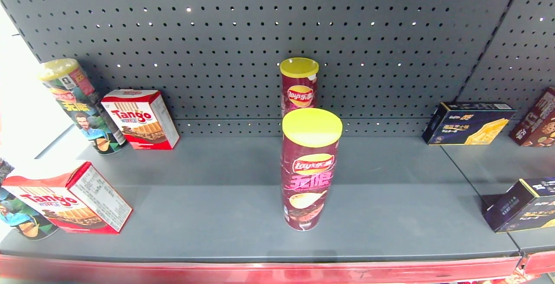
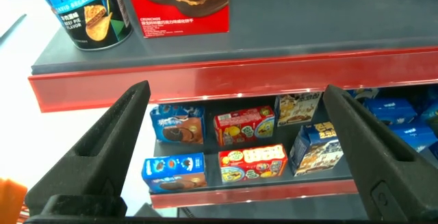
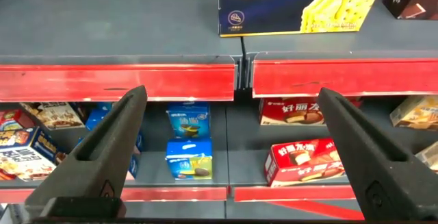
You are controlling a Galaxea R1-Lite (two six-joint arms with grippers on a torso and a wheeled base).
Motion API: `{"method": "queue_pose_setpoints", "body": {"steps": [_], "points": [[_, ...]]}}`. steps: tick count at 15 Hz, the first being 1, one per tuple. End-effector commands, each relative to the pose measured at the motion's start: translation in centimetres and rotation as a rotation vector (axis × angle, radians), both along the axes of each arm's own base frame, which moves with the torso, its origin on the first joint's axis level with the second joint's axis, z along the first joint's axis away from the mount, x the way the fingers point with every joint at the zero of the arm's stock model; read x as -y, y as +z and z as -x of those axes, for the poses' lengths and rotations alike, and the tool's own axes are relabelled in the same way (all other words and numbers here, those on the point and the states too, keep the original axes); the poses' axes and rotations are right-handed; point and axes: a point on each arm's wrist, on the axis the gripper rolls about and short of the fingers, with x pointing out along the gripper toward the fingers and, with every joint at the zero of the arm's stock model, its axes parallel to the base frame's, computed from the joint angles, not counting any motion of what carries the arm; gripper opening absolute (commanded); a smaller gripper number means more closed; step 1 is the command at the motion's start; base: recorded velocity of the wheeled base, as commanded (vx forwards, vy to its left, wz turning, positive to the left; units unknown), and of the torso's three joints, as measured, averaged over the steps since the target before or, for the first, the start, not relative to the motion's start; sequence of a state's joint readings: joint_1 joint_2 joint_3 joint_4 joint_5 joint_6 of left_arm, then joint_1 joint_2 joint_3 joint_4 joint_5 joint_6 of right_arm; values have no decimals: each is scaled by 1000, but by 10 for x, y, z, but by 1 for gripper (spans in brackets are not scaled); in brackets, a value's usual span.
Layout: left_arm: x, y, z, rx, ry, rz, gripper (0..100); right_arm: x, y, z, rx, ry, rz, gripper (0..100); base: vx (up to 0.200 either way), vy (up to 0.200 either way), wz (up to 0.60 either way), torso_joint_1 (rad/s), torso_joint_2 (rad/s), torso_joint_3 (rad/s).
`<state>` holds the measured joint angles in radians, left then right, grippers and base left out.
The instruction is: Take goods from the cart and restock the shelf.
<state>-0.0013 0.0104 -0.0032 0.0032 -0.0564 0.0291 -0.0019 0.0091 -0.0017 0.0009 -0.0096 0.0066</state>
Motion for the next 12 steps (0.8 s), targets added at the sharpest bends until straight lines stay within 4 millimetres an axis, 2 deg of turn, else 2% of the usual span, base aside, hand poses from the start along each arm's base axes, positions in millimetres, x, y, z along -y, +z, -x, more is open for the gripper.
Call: {"method": "queue_pose_setpoints", "body": {"steps": [1, 2, 4, 12], "points": [[0, 0, 0, -2, 1, 2, 100, 0, 0, 0, -2, 1, 0, 100, 0, 0, 0, 0, 0, 0], [0, 0, 0, -2, -2, -2, 100, 0, 0, 0, -2, 1, 0, 100, 0, 0, 0, 0, 0, 0], [0, 0, 0, -2, -2, 0, 100, 0, 0, 0, -1, 1, 0, 100, -200, 0, 0, 2, 5, 2], [0, 0, 0, -2, -2, 0, 100, 0, 0, 0, -1, 1, 2, 100, 0, 0, 0, 0, 0, 0]]}}
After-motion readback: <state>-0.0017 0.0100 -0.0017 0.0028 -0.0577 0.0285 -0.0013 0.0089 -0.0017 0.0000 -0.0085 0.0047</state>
